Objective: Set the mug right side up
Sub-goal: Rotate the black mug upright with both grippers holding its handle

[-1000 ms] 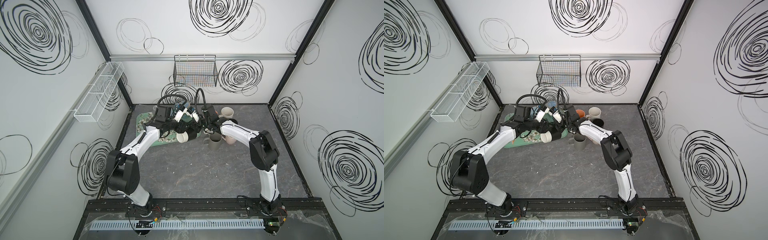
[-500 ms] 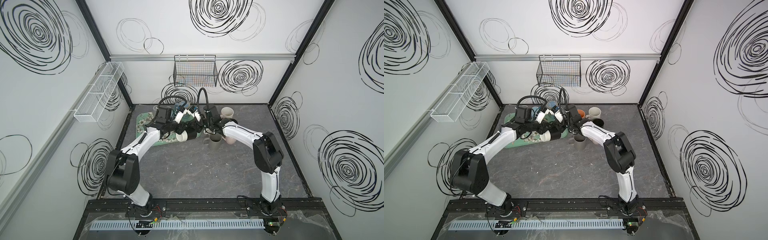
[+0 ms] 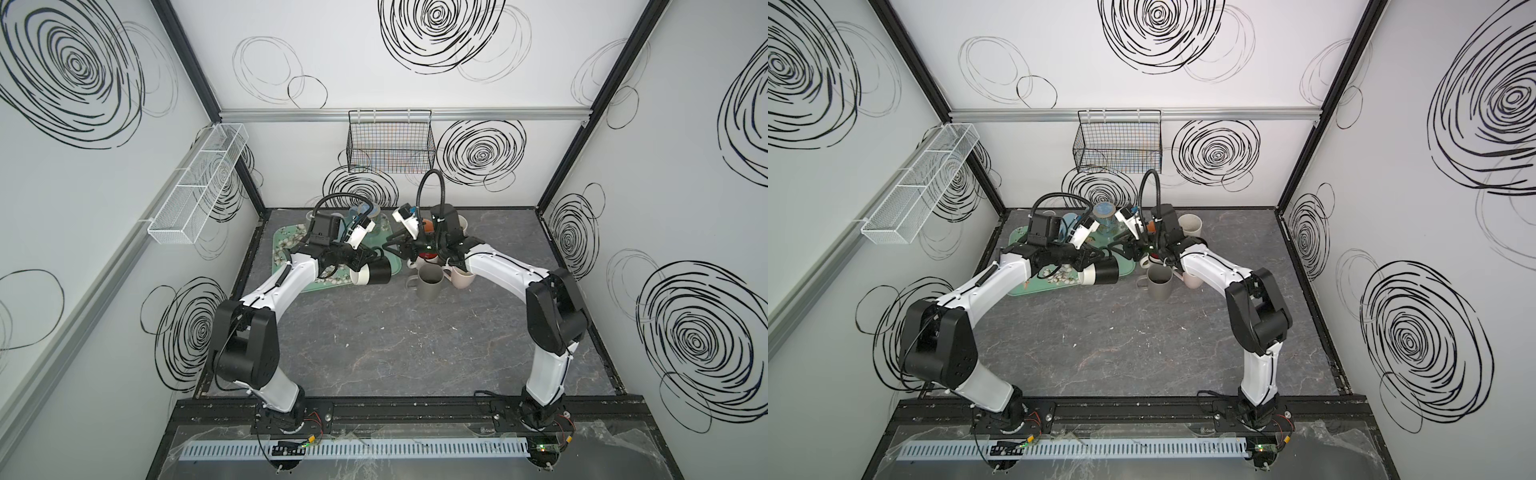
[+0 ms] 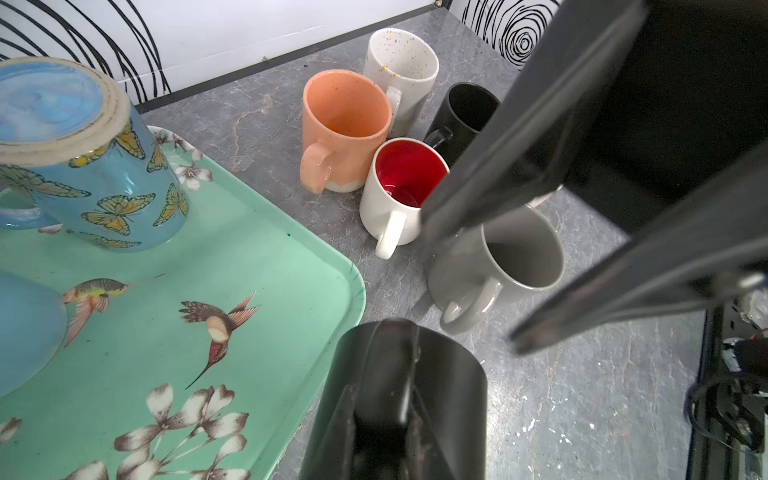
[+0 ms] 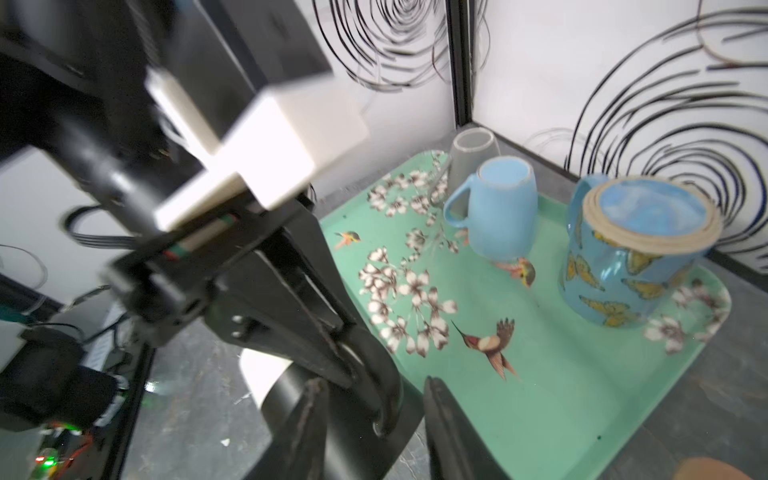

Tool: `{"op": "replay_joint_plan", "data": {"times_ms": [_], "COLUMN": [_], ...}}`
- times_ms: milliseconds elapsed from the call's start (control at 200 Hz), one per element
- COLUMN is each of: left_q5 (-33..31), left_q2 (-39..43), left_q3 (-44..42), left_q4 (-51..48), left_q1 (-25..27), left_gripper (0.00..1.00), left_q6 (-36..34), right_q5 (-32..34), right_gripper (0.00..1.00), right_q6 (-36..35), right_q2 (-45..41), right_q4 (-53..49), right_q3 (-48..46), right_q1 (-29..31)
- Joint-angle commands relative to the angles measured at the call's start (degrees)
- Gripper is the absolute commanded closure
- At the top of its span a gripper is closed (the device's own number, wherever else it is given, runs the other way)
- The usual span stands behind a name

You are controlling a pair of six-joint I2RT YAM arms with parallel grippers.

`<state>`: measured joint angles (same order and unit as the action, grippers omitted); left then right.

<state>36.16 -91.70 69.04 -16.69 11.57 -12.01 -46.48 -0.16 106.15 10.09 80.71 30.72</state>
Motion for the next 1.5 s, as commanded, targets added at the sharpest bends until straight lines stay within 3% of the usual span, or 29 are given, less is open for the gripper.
{"op": "replay_joint_plan", "data": {"times_ms": [0,305,600,971,1116,1271,1381,1496], "left_q5": [8.42,18.76,20.03,21.49,21.84,21.33,20.00,18.53], "left_q2": [4.54,7.32,8.01,8.57,8.47,8.11,8.62,10.15], "left_q3": [0.66,2.51,5.40,6.28,6.73,6.82,5.68,2.91], "left_q4": [3.60,2.46,-0.73,-0.60,-0.62,-0.55,0.51,3.46], "left_q1": [-0.70,0.20,2.02,2.64,3.01,3.12,3.34,4.09], "left_gripper": [1.00,1.00,1.00,1.00,1.00,1.00,1.00,0.76], "left_q6": [-2.69,-2.91,-3.10,-2.74,-2.69,-2.50,-2.01,-0.84], "right_q5": [-13.35,-16.09,-17.75,-15.75,-15.66,-14.14,-10.04,-6.15], "right_gripper": [0.52,0.46,0.44,0.48,0.59,1.00,1.00,1.00], "right_q6": [5.66,2.45,0.01,-4.66,-5.96,-5.22,-6.60,-10.61], "right_q2": [-4.31,-5.42,-4.00,-3.25,-2.45,-2.97,-5.16,-7.92], "right_q4": [6.23,0.66,-4.40,-11.84,-15.06,-16.15,-18.46,-24.73], "right_q3": [-1.72,-2.18,0.55,2.36,3.97,4.30,3.73,4.07], "right_q1": [-2.21,-2.78,-1.59,-0.30,0.32,0.39,0.31,0.16]}}
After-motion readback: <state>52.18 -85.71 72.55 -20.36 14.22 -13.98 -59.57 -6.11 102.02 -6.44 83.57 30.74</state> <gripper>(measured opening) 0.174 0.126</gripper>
